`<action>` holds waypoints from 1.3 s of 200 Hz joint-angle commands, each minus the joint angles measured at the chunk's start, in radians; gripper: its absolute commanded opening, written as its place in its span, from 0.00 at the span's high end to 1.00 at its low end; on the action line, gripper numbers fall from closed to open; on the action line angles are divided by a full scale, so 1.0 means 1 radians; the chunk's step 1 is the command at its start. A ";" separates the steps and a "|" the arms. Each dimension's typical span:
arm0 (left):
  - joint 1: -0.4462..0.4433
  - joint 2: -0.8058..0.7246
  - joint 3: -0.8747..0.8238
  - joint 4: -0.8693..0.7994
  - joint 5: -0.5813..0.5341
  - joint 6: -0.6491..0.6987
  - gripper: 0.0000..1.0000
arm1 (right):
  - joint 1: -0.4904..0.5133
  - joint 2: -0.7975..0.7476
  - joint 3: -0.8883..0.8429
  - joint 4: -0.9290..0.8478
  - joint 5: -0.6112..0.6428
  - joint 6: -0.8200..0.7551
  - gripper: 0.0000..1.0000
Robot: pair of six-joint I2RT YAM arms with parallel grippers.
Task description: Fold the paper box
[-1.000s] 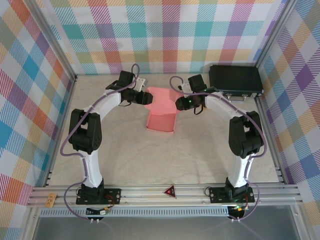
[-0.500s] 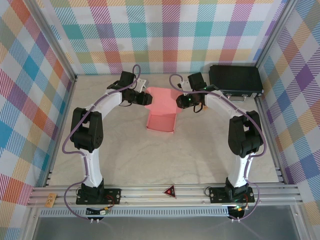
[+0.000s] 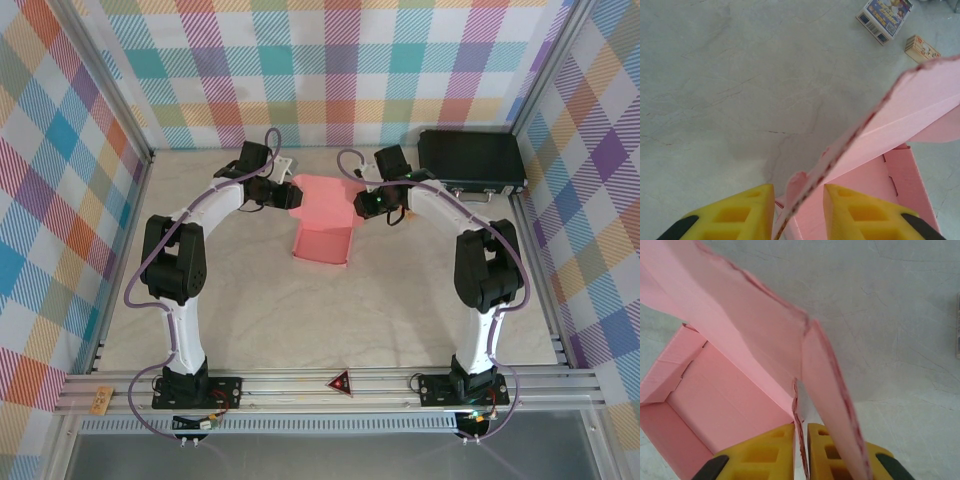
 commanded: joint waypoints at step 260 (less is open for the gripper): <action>-0.096 -0.324 -0.488 0.536 -0.332 -0.339 0.89 | 0.158 -0.091 -0.162 0.311 0.377 0.164 0.94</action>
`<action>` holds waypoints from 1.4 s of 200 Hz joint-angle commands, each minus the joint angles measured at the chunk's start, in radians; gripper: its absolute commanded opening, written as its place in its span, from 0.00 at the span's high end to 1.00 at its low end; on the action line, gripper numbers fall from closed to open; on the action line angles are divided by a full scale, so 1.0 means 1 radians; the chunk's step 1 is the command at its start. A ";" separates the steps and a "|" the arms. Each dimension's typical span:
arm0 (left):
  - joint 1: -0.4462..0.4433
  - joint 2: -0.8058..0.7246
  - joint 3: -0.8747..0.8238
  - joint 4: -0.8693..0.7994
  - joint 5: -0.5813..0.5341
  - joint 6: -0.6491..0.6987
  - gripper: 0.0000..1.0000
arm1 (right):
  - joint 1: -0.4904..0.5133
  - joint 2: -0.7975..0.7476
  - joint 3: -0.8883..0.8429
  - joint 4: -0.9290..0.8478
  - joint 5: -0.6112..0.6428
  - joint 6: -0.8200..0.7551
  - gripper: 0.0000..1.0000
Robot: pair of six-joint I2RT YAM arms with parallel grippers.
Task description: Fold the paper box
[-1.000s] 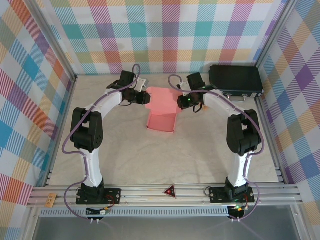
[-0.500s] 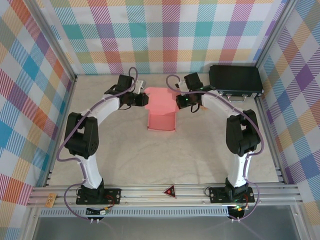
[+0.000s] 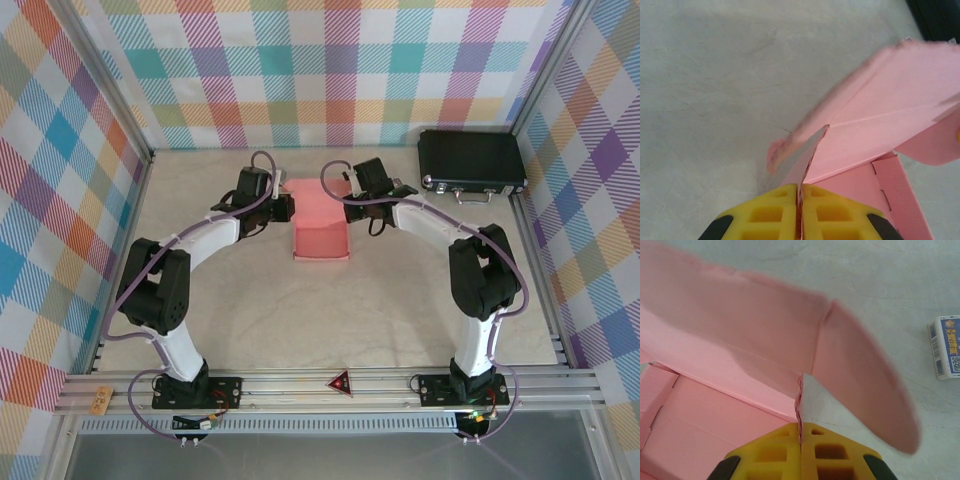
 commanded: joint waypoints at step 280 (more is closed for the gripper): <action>-0.098 -0.117 -0.242 0.276 -0.199 -0.173 0.81 | 0.193 -0.075 -0.177 0.230 0.450 0.191 0.94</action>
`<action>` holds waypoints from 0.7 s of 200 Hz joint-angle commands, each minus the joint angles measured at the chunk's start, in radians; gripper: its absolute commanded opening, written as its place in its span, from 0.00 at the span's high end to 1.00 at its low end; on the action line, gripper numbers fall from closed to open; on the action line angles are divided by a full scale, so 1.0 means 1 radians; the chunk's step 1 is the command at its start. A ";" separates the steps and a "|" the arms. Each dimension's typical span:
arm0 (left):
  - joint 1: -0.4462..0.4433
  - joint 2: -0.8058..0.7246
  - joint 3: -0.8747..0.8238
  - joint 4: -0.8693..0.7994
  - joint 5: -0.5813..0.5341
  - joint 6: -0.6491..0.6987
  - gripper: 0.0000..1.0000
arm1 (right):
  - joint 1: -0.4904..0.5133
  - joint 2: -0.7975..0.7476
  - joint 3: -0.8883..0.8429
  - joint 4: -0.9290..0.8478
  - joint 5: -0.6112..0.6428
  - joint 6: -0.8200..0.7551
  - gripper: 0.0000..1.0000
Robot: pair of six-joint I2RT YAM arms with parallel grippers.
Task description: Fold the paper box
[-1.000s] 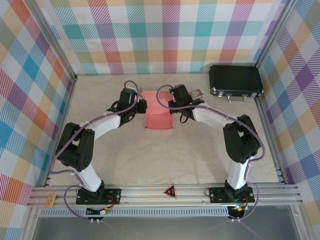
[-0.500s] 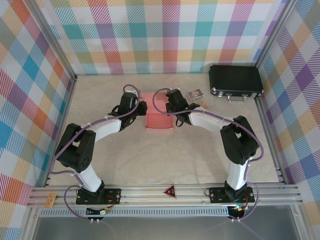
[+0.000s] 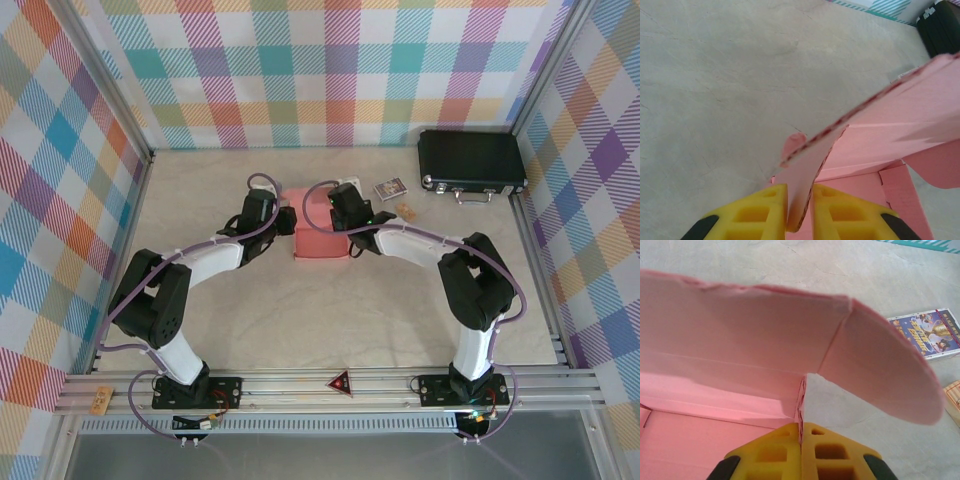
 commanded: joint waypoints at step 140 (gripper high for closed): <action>-0.061 -0.043 -0.073 0.057 -0.076 -0.065 0.92 | 0.069 -0.043 -0.054 0.036 0.111 0.094 0.97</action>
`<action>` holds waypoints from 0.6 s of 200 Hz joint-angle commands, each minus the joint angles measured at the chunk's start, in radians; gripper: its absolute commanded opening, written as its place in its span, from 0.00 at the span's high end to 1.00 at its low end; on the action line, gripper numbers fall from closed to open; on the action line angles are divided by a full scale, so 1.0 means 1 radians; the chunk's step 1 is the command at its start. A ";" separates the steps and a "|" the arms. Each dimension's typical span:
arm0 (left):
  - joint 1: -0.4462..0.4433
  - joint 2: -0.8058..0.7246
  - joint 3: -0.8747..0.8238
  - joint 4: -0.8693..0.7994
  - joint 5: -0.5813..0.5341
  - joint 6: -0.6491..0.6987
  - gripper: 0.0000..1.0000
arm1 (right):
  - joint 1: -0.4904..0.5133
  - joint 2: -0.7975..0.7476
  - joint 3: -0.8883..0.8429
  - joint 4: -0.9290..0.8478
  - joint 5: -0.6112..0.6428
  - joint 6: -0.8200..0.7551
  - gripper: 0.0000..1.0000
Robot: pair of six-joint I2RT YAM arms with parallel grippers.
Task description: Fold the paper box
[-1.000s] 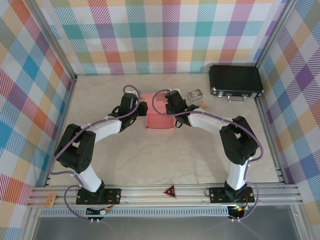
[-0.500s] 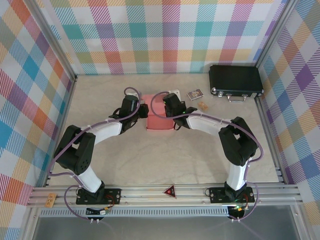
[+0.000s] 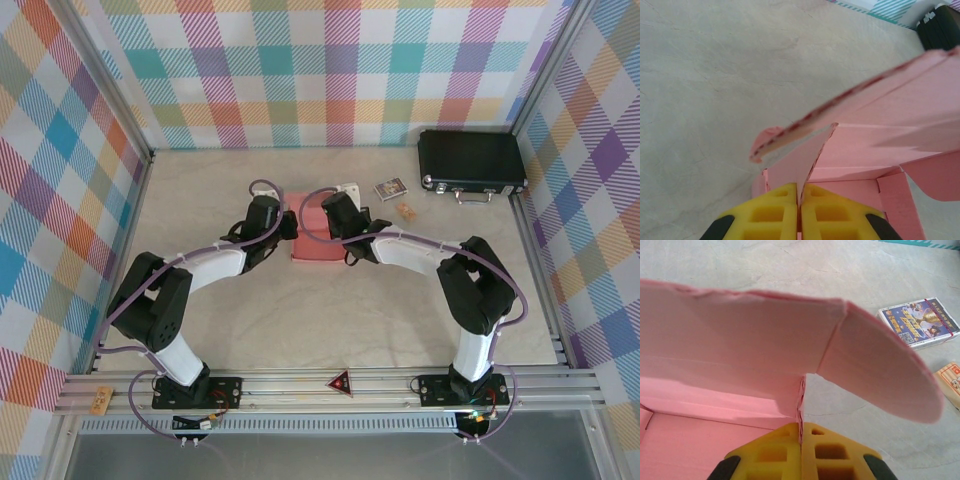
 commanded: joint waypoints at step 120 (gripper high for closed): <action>-0.039 -0.029 -0.115 0.097 -0.056 -0.017 0.93 | 0.037 -0.003 0.003 -0.014 0.060 0.075 0.97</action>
